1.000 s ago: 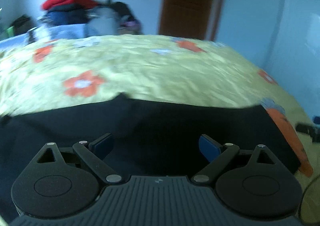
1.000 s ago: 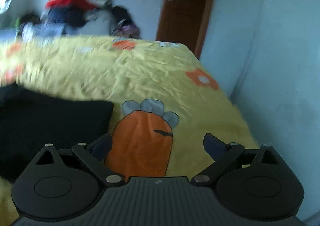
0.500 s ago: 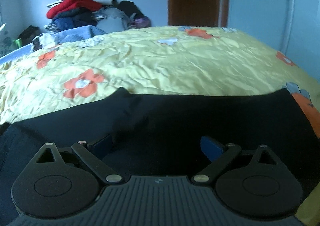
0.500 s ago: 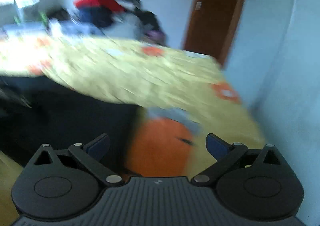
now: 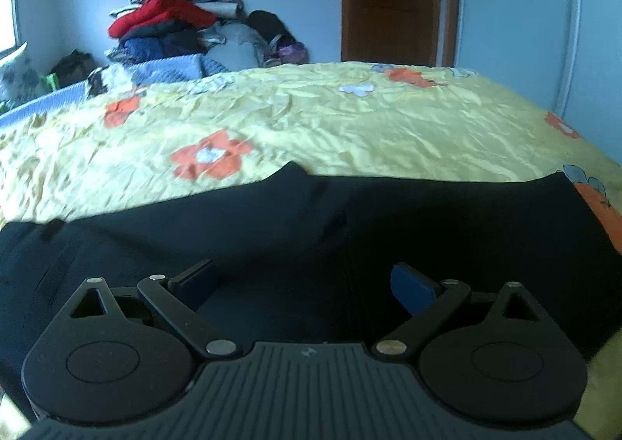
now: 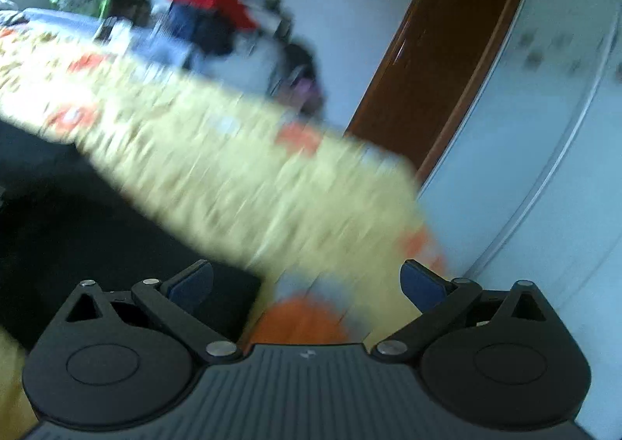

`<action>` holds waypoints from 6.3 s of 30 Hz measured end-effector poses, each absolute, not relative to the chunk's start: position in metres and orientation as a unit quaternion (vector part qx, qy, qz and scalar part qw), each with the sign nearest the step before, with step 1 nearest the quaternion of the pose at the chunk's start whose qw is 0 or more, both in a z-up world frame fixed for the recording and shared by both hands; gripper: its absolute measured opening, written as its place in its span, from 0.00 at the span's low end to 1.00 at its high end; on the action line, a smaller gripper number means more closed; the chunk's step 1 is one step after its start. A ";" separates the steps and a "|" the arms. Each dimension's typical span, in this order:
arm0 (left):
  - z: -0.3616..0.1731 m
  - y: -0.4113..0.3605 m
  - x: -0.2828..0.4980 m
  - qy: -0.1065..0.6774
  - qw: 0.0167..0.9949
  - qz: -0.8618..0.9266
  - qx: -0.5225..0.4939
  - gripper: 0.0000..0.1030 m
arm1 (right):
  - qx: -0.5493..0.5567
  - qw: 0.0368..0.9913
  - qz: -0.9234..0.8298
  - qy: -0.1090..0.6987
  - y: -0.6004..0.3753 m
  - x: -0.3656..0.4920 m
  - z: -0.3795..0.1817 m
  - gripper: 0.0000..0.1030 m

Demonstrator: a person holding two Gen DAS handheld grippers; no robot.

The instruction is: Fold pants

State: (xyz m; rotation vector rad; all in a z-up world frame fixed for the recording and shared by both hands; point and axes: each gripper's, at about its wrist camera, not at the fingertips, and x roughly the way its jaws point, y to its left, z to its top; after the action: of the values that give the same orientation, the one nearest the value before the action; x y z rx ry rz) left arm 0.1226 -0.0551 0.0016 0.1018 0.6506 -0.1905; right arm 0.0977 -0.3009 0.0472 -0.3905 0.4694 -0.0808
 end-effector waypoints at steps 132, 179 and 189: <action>-0.018 0.010 0.023 0.288 0.955 -0.048 0.044 1.00 | 0.024 0.954 0.012 0.297 -0.227 0.038 -0.041 1.00; -0.019 0.223 0.064 0.359 0.806 -0.079 -0.463 0.99 | -0.520 0.806 0.265 0.102 0.068 0.030 -0.061 0.46; -0.026 0.230 0.089 0.346 0.771 -0.106 -0.523 0.99 | -0.500 0.821 0.268 0.067 0.087 0.047 -0.062 0.23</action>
State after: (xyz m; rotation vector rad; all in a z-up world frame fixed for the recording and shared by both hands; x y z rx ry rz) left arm 0.0887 0.2305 -0.0264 -1.1344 0.7506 -0.2296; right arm 0.0473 0.0874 -0.0624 -1.0640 0.1428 0.5709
